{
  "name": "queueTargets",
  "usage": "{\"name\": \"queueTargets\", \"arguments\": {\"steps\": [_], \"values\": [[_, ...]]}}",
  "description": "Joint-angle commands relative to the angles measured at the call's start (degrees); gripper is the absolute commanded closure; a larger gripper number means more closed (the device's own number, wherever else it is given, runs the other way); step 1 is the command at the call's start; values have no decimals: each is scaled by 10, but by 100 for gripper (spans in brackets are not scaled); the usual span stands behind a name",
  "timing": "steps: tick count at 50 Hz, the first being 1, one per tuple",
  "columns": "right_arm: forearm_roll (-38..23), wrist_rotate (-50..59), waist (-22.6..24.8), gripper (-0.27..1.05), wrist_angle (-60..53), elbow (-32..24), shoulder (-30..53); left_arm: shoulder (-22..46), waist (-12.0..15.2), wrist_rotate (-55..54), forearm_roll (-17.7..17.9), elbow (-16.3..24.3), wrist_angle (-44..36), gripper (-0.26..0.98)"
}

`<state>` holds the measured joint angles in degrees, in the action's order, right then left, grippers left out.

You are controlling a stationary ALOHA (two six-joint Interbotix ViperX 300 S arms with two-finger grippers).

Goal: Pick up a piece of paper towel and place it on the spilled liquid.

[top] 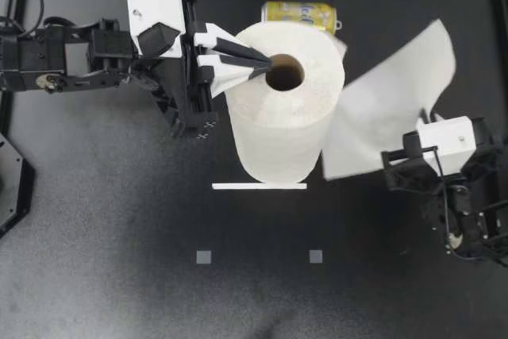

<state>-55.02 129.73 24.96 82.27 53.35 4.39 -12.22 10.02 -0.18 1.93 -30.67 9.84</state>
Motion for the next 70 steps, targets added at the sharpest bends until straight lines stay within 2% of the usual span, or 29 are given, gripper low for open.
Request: {"name": "queueTargets", "arguments": {"steps": [1,7,16,20,27,33,42,52,70], "values": [[29,-10,16,93,15,7,-18,47,4,-6,0,-35,50,58],[80,-71,28,93,52,15,-31,47,4,-8,0,-36,49,58],[102,-135,31,93,93,12,-45,44,4,-8,0,-33,46,58],[69,-133,33,93,90,11,-62,39,4,-7,0,-32,43,58],[-45,-94,28,93,36,20,-119,20,4,-5,1,-33,15,58],[-113,-26,11,93,-10,58,-179,-4,4,-7,1,-39,-16,58],[-170,5,-66,93,-105,116,-257,-31,-3,-6,1,-40,-57,58],[-231,6,-168,93,-200,140,-294,-43,-7,-6,1,-40,-116,58],[-323,5,-346,93,-347,149,-270,-71,-7,-4,-11,-48,-178,58]]}}
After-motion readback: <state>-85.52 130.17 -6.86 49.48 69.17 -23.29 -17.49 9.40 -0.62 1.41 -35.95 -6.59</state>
